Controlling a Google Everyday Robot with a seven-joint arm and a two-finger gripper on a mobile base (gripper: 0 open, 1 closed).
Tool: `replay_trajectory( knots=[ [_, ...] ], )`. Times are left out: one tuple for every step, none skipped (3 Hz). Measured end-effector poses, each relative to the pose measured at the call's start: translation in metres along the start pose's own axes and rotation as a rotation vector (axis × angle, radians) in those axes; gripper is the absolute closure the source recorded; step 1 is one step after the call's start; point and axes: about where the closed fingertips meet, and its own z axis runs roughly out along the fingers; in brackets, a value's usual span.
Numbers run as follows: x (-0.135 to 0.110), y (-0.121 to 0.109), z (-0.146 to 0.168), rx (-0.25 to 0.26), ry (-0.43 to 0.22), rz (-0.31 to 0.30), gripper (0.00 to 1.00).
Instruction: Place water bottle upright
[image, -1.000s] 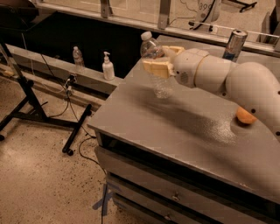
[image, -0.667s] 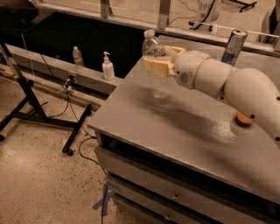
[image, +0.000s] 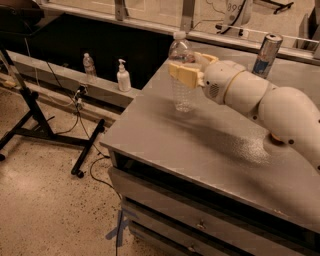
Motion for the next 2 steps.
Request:
replay_trajectory(
  knots=[
    [0.0033, -0.0021, -0.0077, 0.006, 0.001, 0.005, 1.00],
    [0.0086, -0.0007, -0.0145, 0.001, -0.009, 0.015, 1.00]
  ],
)
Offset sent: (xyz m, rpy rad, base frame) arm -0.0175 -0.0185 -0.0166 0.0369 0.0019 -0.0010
